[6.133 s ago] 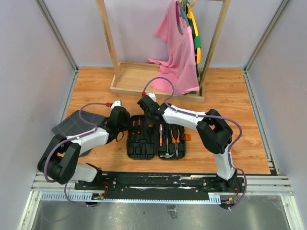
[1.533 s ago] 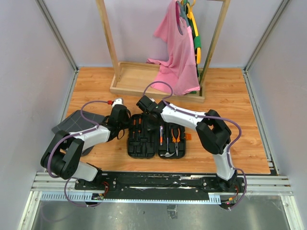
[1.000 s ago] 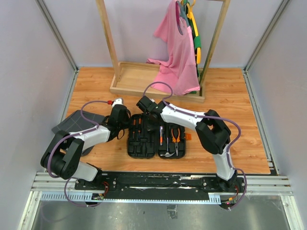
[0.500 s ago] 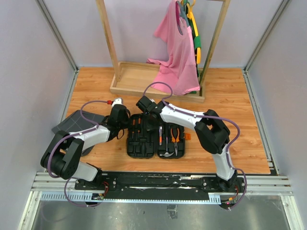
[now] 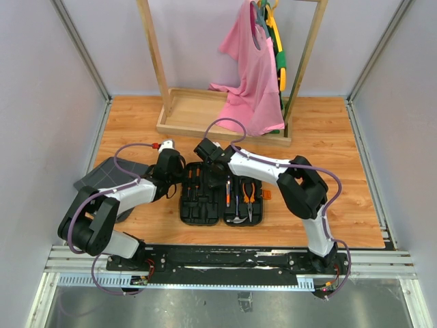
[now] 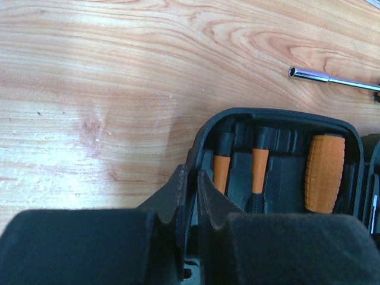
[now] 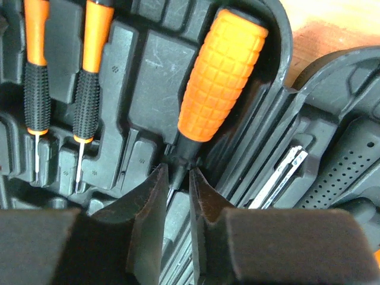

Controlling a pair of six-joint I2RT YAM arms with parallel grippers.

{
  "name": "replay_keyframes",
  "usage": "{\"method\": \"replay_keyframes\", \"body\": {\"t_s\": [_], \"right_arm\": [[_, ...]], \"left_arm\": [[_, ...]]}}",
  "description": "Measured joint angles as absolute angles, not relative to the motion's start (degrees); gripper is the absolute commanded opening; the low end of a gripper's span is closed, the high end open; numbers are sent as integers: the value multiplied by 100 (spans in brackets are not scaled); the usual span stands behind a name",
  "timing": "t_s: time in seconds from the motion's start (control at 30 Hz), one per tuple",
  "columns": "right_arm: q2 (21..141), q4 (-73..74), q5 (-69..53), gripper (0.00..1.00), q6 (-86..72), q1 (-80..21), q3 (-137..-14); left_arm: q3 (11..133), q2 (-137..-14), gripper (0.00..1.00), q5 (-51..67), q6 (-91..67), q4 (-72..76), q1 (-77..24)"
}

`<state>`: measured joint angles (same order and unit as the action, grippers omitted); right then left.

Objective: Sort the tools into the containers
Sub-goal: Place the screwdriver in the storage box.

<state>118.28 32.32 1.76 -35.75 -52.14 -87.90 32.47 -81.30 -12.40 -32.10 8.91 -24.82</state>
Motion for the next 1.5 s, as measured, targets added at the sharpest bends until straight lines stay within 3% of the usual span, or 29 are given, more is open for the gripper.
{"method": "replay_keyframes", "body": {"t_s": [0.33, 0.6, 0.93, 1.5], "right_arm": [[11705, 3225, 224, 29, -3489, -5225, -8842], [11566, 3111, 178, 22, -3428, -5225, -8702], [11566, 3114, 329, 25, -3426, -5223, -8702], [11472, 3107, 548, 18, -3406, -5203, -8873]], "left_arm": [[3253, -8130, 0, -1288, -3208, 884, -2482], [3258, -8132, 0, -1288, -3208, 882, -2482], [3269, -8143, 0, -1286, -3210, 884, -2482], [3273, -8147, 0, -1284, -3210, 884, -2482]]}}
